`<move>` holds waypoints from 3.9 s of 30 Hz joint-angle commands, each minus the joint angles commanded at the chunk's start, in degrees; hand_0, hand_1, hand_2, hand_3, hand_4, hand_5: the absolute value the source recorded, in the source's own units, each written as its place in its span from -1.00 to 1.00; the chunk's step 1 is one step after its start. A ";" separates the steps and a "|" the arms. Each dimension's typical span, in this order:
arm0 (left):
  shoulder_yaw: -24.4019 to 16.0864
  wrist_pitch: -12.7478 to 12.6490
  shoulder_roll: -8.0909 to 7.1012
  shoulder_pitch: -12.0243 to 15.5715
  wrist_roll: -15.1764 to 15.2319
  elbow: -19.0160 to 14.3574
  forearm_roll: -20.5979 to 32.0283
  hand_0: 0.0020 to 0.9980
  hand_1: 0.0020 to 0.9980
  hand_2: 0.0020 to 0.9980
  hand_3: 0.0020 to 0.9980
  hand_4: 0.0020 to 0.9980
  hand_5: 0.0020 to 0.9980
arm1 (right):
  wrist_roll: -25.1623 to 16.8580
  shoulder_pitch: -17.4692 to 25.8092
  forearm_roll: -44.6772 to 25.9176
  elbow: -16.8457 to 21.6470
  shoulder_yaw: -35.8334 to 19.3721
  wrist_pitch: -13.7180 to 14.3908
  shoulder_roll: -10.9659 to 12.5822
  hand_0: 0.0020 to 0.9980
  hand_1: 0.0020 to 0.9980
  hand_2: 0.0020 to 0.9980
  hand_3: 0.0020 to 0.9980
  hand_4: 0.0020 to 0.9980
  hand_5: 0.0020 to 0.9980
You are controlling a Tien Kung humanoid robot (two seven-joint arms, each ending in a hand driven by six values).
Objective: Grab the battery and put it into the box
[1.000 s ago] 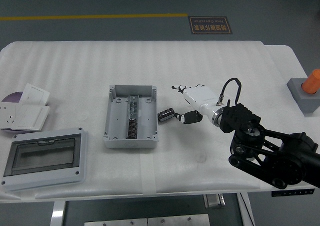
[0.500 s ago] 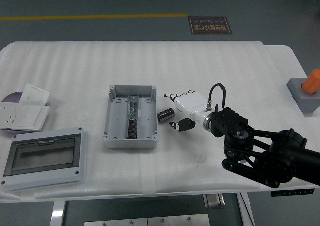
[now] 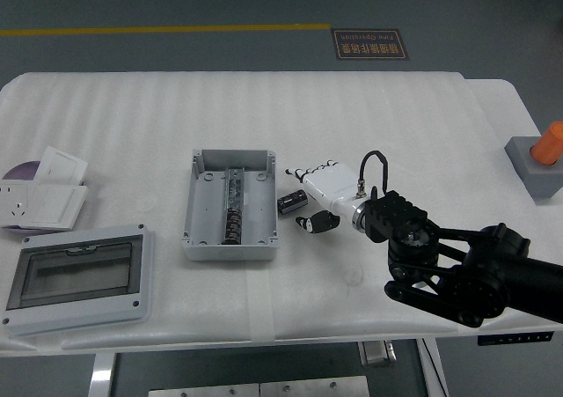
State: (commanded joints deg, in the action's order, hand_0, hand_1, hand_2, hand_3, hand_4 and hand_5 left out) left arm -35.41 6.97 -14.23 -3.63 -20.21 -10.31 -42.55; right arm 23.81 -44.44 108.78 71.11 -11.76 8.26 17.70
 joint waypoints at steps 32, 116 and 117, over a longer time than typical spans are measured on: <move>1.24 0.02 0.00 -0.27 0.57 0.00 0.86 0.31 0.35 0.19 0.20 0.03 0.26 | -2.68 -1.58 -1.59 -3.69 2.84 2.77 -0.22 0.49 0.29 0.23 0.38 0.25 -0.13; 0.14 0.53 0.08 -0.58 0.58 0.00 -1.09 0.31 0.35 0.18 0.20 0.04 0.26 | -2.00 -2.48 -0.88 -4.05 -2.07 -0.41 -0.74 0.69 0.59 0.68 0.95 0.67 0.16; 0.12 0.54 0.08 -0.61 0.59 0.00 -1.13 0.31 0.35 0.18 0.20 0.04 0.26 | -1.97 -2.52 -0.90 -4.17 -1.89 -0.43 -0.84 0.69 0.59 0.68 0.95 0.67 0.16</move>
State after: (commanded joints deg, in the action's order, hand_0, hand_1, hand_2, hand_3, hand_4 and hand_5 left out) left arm -35.29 7.50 -14.15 -4.24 -19.63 -10.31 -43.68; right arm 21.83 -46.96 107.88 66.94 -13.65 7.83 16.86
